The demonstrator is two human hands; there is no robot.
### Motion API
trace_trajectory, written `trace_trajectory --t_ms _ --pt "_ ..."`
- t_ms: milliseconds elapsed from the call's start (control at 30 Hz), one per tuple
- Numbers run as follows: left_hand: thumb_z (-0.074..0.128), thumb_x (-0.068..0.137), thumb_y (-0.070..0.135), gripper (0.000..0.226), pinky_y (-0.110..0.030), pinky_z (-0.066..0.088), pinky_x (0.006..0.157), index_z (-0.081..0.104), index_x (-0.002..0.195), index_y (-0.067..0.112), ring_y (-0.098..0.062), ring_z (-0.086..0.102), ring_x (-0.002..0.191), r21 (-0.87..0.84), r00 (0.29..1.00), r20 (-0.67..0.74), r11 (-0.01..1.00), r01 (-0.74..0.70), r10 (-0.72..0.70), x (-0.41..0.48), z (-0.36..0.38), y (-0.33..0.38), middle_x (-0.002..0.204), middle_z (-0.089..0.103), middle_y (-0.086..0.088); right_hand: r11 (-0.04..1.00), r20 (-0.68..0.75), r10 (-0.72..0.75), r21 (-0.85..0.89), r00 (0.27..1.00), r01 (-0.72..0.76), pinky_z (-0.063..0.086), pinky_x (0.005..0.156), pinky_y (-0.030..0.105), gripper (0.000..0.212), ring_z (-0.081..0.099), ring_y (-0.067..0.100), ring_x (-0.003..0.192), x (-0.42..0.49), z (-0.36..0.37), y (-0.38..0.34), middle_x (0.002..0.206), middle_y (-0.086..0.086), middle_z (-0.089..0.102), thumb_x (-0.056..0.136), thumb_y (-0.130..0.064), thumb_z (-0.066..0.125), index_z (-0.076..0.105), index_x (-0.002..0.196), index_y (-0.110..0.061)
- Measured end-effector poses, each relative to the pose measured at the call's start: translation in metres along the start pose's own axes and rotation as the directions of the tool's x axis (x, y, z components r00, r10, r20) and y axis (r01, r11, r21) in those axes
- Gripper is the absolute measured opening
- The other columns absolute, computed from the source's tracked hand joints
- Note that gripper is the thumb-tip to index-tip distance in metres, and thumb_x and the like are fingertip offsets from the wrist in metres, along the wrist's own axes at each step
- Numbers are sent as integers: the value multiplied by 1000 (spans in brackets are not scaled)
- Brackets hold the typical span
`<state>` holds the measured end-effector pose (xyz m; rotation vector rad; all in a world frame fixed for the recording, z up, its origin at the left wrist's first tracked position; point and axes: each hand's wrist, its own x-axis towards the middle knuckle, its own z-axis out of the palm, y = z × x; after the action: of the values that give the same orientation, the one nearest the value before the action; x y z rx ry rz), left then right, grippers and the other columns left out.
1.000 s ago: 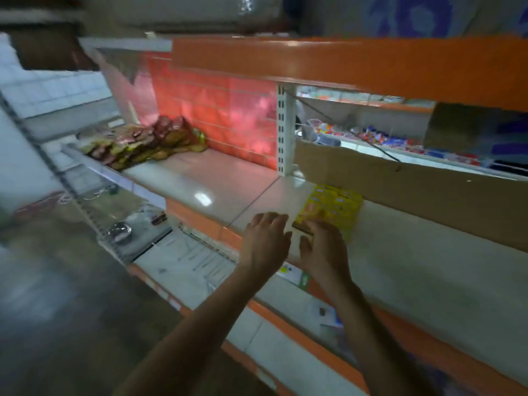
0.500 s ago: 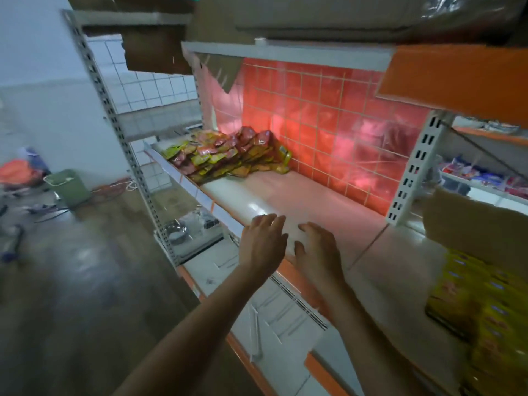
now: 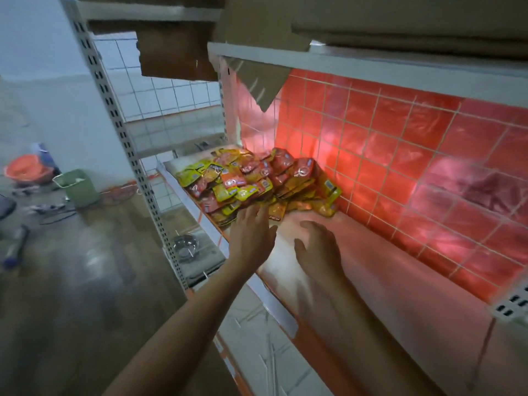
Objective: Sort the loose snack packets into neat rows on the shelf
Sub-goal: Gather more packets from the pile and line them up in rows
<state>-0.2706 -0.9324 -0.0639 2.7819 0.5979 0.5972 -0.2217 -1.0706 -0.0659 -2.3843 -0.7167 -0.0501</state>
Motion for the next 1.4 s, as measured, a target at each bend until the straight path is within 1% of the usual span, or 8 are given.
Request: trace_trajectory --t_ms 200,333,700,833,1000,1133,1267,1400 --pt "52 91 16 38 -43 42 86 52 127 6 -38 50 111 -44 997 -18 996 78 -79 84 2 -69 124 56 -19 995 -85 78 76 993 -71 38 96 35 37 54 33 114 80 44 -33 121 16 61 87 -14 60 58 123 -4" --pt "49 73 -12 54 -43 45 75 57 122 8 -40 52 106 85 996 -33 993 -82 86 134 3 -112 122 58 -16 983 -159 169 99 973 -155 39 96 34 37 53 30 116 140 63 -55 120 12 62 88 -20 62 58 123 -9" --pt "46 95 15 32 -42 41 91 56 124 26 -25 40 130 161 906 207 901 -403 368 205 22 -169 131 55 9 910 -173 409 -3 896 -415 53 83 34 33 64 28 94 232 94 -66 100 10 70 91 -36 58 64 115 -14" --pt "42 92 15 34 -40 44 87 64 115 25 -24 49 122 47 878 132 882 -470 461 216 26 -178 121 64 10 893 -194 437 -19 878 -449 52 84 36 31 64 30 98 244 101 -65 103 9 70 87 -34 64 66 110 -14" --pt "40 87 29 36 -34 53 65 74 95 17 -26 66 85 -188 851 -26 834 -519 524 228 28 -178 88 72 -4 864 -193 474 291 859 -411 48 75 30 21 64 27 89 249 97 -56 93 11 69 84 -18 67 67 103 -7" --pt "49 91 33 29 -28 47 59 72 94 15 -23 65 73 -395 879 -171 787 -474 444 230 22 -158 81 71 -3 812 -385 473 540 792 -222 42 72 27 12 61 22 82 237 79 -55 85 5 65 86 -8 63 66 97 -7" --pt "45 91 29 29 -28 34 55 66 84 9 -17 54 59 -610 948 -126 731 -306 292 230 19 -127 66 63 0 707 -497 577 702 648 -91 40 65 27 10 51 15 70 222 54 -45 70 -2 57 86 -5 61 62 86 -15" --pt "48 92 28 33 -32 29 53 44 59 21 -11 43 49 -734 936 19 641 -225 350 222 30 -93 50 41 10 589 -437 673 804 597 -76 43 70 31 15 54 16 71 192 37 -26 71 -1 62 84 -7 66 65 76 -19"
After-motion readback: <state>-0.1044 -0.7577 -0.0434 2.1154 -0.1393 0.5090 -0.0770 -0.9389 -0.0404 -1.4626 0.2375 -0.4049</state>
